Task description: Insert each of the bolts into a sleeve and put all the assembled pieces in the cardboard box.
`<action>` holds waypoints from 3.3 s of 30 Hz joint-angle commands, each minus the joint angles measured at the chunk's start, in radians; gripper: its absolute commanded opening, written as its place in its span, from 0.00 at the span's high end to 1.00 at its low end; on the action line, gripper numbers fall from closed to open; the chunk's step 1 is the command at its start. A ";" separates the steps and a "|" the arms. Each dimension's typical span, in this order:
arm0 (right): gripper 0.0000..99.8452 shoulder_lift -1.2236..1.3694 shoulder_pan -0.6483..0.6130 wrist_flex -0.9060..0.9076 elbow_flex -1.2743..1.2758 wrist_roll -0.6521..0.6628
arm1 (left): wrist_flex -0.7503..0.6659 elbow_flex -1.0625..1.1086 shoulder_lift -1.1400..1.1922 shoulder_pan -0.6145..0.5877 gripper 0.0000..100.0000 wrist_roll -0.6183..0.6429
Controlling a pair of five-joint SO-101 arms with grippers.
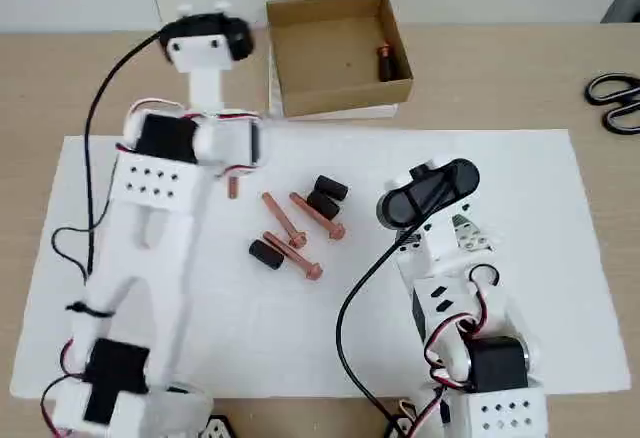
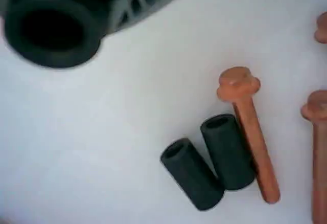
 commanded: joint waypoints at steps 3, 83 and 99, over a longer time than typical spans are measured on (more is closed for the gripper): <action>1.00 -0.016 -0.004 -0.004 -0.006 0.006 | 0.038 0.004 0.109 -0.080 0.99 -0.186; 1.00 -0.019 -0.007 -0.010 -0.018 -0.180 | 0.281 -0.541 0.417 -0.075 0.99 -0.153; 1.00 -0.446 -0.001 0.001 0.011 -0.181 | 0.278 -0.415 -0.028 -0.003 0.99 -0.147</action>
